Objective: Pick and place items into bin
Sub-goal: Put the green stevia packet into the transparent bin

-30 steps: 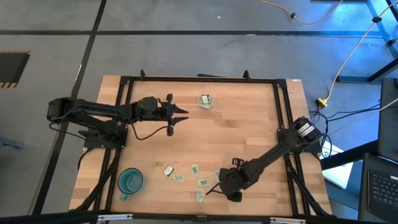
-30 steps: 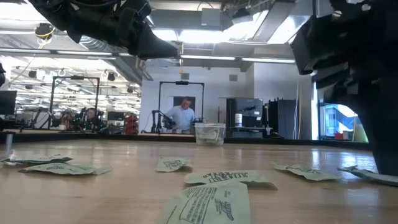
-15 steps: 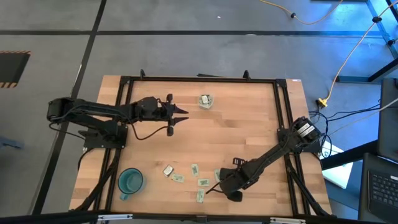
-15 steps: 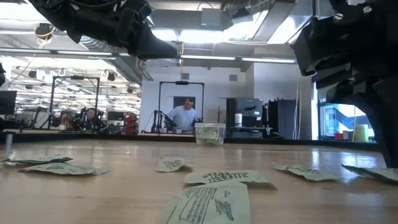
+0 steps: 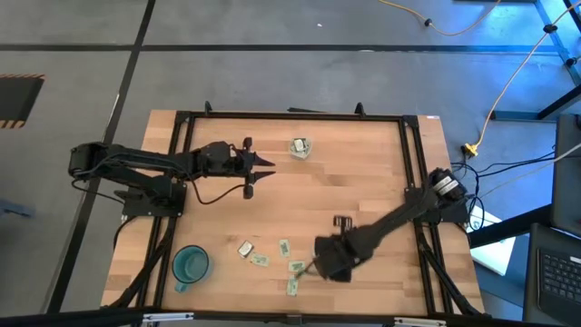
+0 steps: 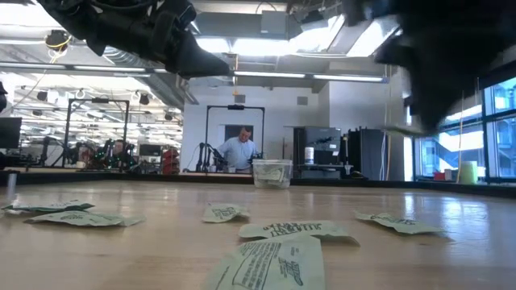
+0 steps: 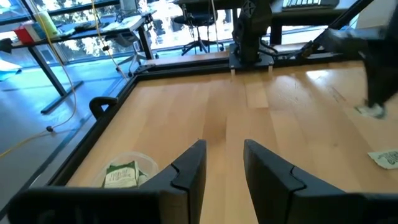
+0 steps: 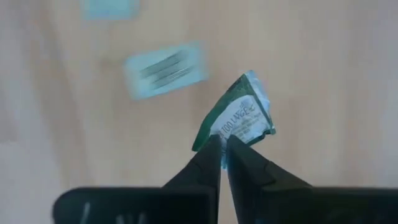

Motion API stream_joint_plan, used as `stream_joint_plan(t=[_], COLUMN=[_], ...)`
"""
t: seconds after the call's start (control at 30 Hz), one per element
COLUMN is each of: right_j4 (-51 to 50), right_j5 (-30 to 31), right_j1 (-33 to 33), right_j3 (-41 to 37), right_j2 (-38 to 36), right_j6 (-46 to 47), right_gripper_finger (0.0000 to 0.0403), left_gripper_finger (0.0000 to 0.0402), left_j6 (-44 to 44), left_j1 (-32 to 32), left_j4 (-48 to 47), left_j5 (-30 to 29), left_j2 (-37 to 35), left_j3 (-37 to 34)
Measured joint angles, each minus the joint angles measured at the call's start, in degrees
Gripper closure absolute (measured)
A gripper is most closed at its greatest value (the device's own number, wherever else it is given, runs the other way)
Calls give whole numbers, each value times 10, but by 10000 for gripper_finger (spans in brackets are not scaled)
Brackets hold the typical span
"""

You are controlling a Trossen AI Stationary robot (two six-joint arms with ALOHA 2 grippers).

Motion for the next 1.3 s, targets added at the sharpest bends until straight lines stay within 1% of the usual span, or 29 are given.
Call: stream_joint_plan(t=[0.07,0.17,0.33,0.53,0.63,0.73,0.83,0.9,1.03,1.3], right_j4=[-21,-16,2,102,156,207,238,235,250,278], right_j5=[12,15,22,27,14,-15,-49,-63,-69,-69], right_j1=[-27,-76,-183,-322,-383,-436,-477,-496,-516,-524], right_j3=[10,15,15,15,14,15,14,14,14,14], right_j2=[-13,-38,-71,-68,-63,-59,-47,-37,-14,45], right_j6=[-41,-126,-285,-476,-544,-573,-575,-575,-583,-598], right_gripper_finger=[376,376,376,375,375,375,375,375,375,375], left_gripper_finger=[300,300,300,300,300,300,300,300,300,300], left_j6=[0,0,3,32,35,34,31,30,29,9], left_j1=[0,1,1,1,1,1,1,1,1,1], left_j4=[-8,-26,-36,-36,-36,-40,-41,-41,-47,-50], left_j5=[0,0,0,-1,-1,-2,-3,-3,-3,-1], left_j2=[0,0,0,0,0,0,0,0,0,0], left_j3=[0,0,0,0,0,0,0,0,0,0])
